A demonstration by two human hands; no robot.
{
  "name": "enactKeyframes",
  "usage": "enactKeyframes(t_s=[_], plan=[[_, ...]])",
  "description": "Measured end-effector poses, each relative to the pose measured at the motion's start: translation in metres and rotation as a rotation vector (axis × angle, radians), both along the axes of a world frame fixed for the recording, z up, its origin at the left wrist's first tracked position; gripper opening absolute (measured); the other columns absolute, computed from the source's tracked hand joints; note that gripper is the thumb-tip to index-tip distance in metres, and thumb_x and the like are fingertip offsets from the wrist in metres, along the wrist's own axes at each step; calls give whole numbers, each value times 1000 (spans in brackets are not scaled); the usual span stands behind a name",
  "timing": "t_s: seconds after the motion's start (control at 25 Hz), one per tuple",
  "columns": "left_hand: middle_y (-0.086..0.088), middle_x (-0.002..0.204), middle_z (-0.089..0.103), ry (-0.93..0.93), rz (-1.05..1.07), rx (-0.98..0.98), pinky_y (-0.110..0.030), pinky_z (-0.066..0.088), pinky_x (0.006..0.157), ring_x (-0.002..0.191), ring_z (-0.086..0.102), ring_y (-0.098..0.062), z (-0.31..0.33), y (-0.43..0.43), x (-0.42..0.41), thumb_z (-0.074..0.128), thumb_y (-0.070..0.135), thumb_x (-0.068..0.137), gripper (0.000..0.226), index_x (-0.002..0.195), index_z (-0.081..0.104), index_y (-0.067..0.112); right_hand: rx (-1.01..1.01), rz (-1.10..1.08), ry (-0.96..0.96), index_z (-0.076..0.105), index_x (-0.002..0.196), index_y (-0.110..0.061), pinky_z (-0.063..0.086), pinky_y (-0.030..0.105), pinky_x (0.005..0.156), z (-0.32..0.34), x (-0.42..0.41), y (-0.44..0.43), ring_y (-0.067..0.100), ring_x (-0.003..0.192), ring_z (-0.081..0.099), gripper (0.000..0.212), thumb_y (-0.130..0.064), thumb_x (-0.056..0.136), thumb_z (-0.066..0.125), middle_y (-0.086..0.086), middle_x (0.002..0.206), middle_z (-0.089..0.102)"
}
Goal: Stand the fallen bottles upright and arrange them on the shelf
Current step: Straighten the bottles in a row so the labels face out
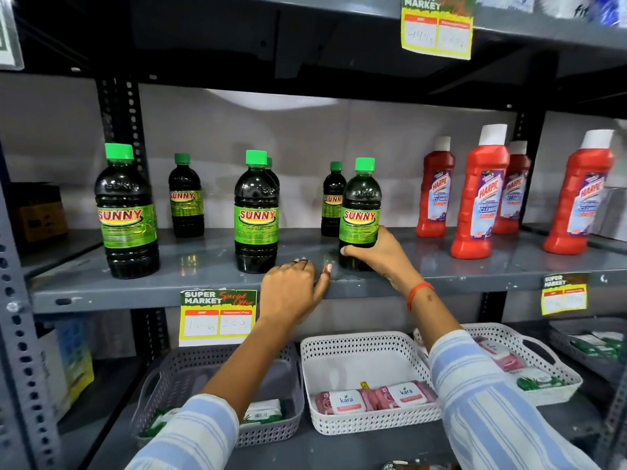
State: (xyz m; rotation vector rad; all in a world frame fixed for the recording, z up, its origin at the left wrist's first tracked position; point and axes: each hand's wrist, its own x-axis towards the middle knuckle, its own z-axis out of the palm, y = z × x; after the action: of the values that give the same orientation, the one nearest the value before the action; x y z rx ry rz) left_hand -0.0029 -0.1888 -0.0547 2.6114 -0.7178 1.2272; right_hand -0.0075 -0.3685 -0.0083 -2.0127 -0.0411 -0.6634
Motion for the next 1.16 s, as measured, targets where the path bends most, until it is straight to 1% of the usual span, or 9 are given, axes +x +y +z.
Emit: enactKeyframes(t_s=[0.16, 0.24, 0.32, 0.44, 0.52, 0.64, 0.96, 1.04, 1.16], plan=[[-15, 78, 71, 140, 11, -127, -31, 35, 53, 73, 65, -34, 10, -15, 1, 36, 61, 87, 54, 71, 57, 13, 282, 153, 21, 54, 118, -21, 46, 22, 82, 3, -10, -11, 7, 100, 60, 46, -38, 78, 72, -11, 104, 63], [-16, 95, 71, 338, -91, -273, -36, 49, 65, 90, 65, -35, 22, -23, 9, 46, 68, 79, 58, 94, 60, 14, 285, 150, 34, 62, 104, -19, 43, 25, 83, 1, -9, -20, 14, 103, 58, 20, -24, 84, 62, -7, 100, 65], [-14, 112, 67, 634, -333, -406, -42, 51, 85, 104, 62, -31, 39, -29, 18, 66, 54, 75, 60, 116, 56, 11, 235, 145, 67, 65, 90, -15, 41, 27, 83, 1, -11, -26, 14, 91, 57, 12, -12, 85, 54, -6, 87, 65], [-19, 113, 67, 830, -575, -470, -36, 47, 90, 95, 61, -22, 51, -32, 27, 77, 19, 74, 42, 110, 61, 5, 65, 121, 128, 66, 113, -4, 42, 17, 66, 4, -11, -29, 6, 71, 53, 31, -4, 84, 55, -1, 82, 65], [-22, 108, 69, 830, -584, -508, -36, 47, 85, 88, 60, -22, 53, -36, 28, 77, 12, 73, 35, 104, 65, 3, 14, 123, 135, 64, 118, -1, 44, 15, 66, 5, -10, -34, 5, 71, 54, 35, -1, 84, 57, 6, 89, 67], [-19, 106, 70, 801, -563, -527, -41, 49, 92, 99, 64, -31, 51, -49, 26, 79, 14, 71, 38, 105, 66, 3, 36, 114, 107, 63, 116, 2, 46, 8, 61, 3, -10, -47, 4, 70, 56, 32, -1, 85, 59, 10, 94, 66], [-11, 105, 71, 764, -524, -551, -39, 50, 90, 100, 64, -26, 46, -63, 26, 79, 24, 70, 41, 106, 65, 10, 49, 101, 112, 62, 118, 1, 42, 9, 58, 2, -11, -54, 7, 70, 55, 34, -5, 85, 59, 2, 83, 65], [-9, 114, 67, 702, -530, -569, -33, 48, 91, 106, 60, -23, 46, -63, 19, 78, 24, 71, 49, 114, 59, 9, 98, 70, 62, 53, 128, -1, 48, 10, 71, 2, -12, -48, 17, 90, 60, 44, -6, 85, 60, 5, 97, 66], [-7, 132, 56, 361, -588, -713, -28, 40, 97, 121, 50, -19, 43, -54, 3, 71, 20, 77, 60, 130, 45, 10, 132, -190, -281, 39, 141, -2, 43, 37, 105, -4, -22, -23, 28, 119, 52, 66, -9, 81, 66, 16, 128, 55]])
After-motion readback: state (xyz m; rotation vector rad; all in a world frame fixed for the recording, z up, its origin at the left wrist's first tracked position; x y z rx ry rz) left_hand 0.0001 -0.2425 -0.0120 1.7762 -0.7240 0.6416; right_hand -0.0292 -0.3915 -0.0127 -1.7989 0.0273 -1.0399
